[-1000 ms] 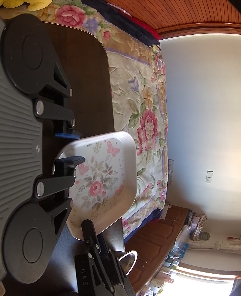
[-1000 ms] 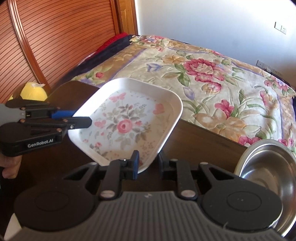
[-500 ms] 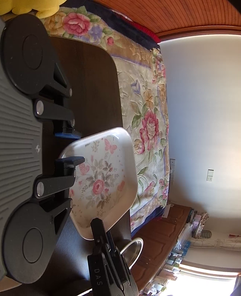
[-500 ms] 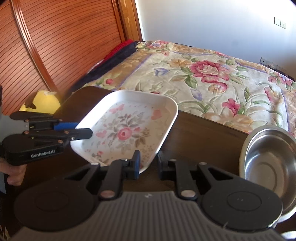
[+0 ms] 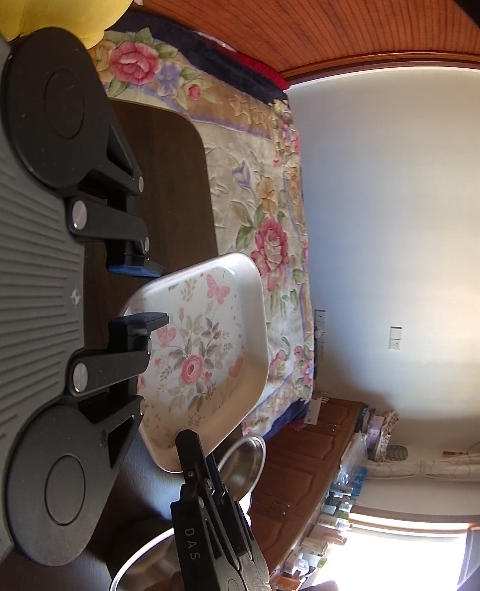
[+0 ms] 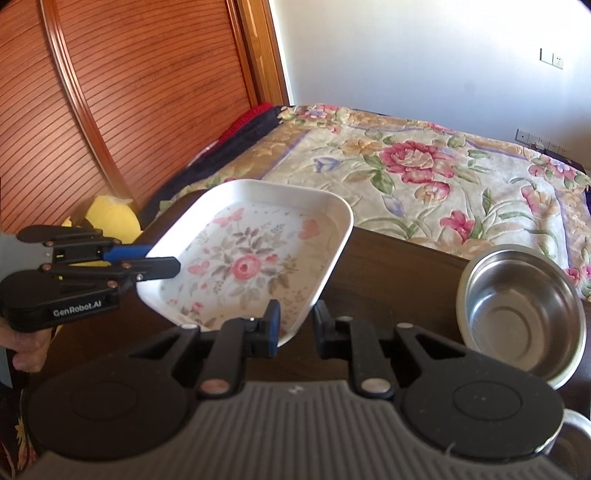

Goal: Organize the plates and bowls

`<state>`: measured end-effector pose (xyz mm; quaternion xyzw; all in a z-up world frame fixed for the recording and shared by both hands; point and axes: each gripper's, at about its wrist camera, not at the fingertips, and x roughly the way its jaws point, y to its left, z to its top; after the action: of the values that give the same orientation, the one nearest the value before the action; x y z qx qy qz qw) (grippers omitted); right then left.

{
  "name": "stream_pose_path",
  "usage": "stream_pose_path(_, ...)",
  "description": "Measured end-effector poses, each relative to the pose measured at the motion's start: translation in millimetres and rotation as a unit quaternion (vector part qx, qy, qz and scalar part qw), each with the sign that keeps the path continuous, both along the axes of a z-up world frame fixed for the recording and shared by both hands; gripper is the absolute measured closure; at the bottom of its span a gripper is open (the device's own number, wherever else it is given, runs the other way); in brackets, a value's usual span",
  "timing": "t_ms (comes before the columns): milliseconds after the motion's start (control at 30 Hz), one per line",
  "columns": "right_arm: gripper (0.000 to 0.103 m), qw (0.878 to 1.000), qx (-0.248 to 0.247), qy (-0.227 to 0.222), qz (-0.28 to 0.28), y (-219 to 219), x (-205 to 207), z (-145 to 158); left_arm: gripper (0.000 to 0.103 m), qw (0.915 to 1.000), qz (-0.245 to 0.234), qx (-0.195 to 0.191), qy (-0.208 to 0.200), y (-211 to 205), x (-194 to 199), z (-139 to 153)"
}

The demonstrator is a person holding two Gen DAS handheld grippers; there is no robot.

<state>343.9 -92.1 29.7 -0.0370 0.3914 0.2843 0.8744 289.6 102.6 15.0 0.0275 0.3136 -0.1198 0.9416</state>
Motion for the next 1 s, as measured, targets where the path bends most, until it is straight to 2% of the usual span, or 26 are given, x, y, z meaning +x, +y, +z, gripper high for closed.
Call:
stream_pose_path(233, 0.082, 1.000, 0.004, -0.021, 0.000, -9, -21, 17, 0.081, 0.9998, -0.004, 0.005, -0.019, -8, -24, 18)
stream_pose_path(533, 0.082, 0.999, 0.009, -0.043, -0.001, -20, -47, 28, 0.081, 0.9993, -0.012, 0.007, -0.034, -13, -55, 26)
stream_pose_path(1000, 0.082, 0.999, 0.014, -0.043, -0.002, -31, -90, 17, 0.081, 0.9995, -0.017, 0.002, -0.027, -22, -108, 5)
